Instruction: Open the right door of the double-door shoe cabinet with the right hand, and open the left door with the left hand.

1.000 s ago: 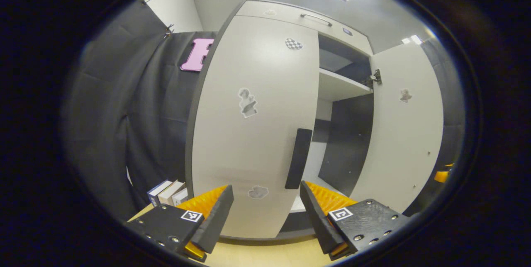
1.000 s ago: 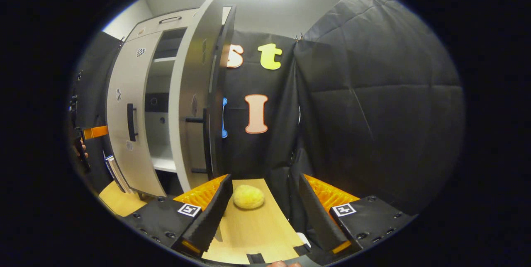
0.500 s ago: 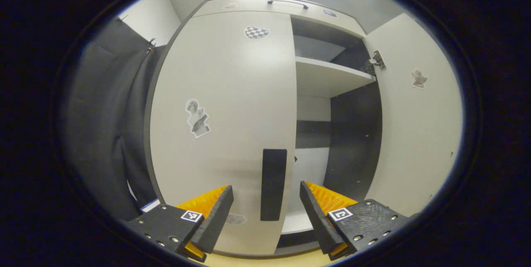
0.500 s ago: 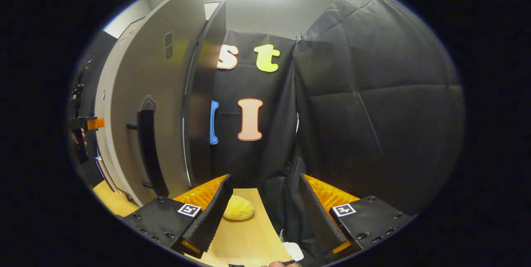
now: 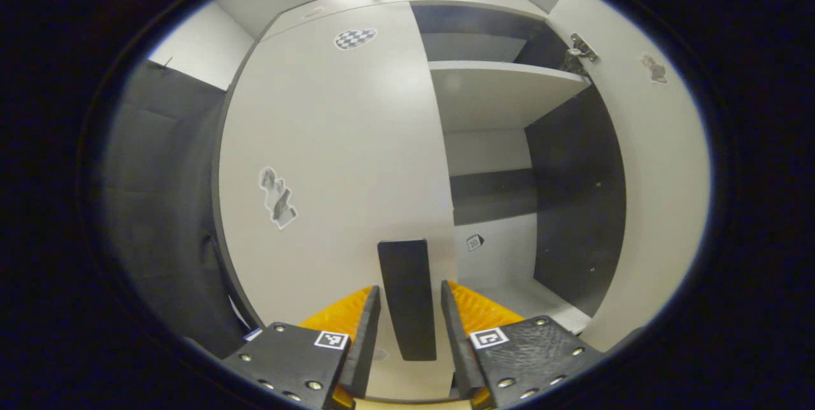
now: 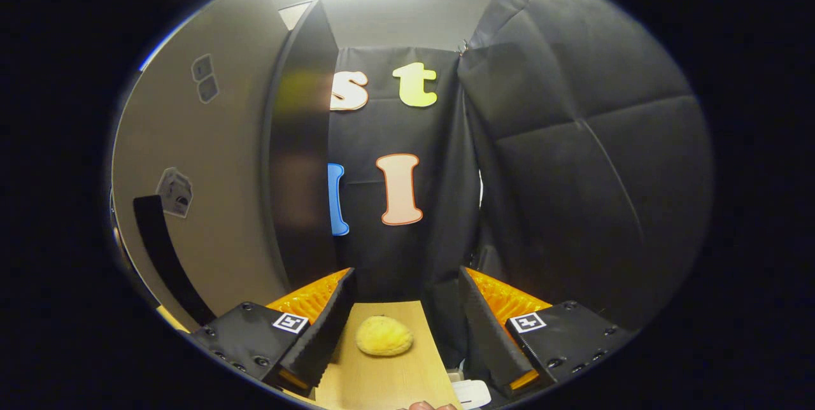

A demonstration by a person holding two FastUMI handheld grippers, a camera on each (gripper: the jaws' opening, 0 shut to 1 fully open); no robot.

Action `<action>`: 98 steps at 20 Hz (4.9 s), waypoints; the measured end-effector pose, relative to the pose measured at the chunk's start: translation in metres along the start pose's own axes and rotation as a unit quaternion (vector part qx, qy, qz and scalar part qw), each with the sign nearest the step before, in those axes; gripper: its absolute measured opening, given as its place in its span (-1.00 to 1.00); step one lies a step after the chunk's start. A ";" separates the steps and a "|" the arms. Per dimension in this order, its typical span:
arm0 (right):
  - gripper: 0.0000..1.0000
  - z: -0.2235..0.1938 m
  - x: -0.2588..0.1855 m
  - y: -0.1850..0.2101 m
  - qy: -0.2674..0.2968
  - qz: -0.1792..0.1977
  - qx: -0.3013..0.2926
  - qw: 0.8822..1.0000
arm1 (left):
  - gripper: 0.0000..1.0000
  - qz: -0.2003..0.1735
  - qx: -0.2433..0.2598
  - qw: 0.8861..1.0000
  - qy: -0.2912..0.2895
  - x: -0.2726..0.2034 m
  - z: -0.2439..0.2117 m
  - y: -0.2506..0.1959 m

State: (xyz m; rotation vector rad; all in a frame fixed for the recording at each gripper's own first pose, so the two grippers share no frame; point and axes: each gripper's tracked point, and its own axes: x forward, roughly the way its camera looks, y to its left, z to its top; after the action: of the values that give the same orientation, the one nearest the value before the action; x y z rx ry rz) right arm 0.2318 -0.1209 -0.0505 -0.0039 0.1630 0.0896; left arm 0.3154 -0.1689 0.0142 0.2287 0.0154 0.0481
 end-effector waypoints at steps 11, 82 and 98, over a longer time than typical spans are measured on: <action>0.93 -0.011 0.007 -0.006 0.009 0.014 -0.004 1.000 | -0.79 -0.005 -0.074 0.997 0.019 -0.010 -0.010 0.002; 0.96 -0.026 -0.197 0.141 0.046 -0.048 -0.003 0.998 | -0.97 -0.011 -0.082 0.997 0.012 -0.238 -0.053 0.319; 0.94 -0.004 -0.166 0.149 0.021 0.003 -0.009 1.000 | 0.96 0.133 -0.118 0.984 -0.001 -0.362 -0.038 0.295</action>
State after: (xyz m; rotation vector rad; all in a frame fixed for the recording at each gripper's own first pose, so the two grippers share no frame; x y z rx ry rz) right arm 0.0545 0.0128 -0.0270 -0.0228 0.2042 0.0973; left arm -0.0605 0.1091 0.0477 -0.0077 -0.0228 0.3151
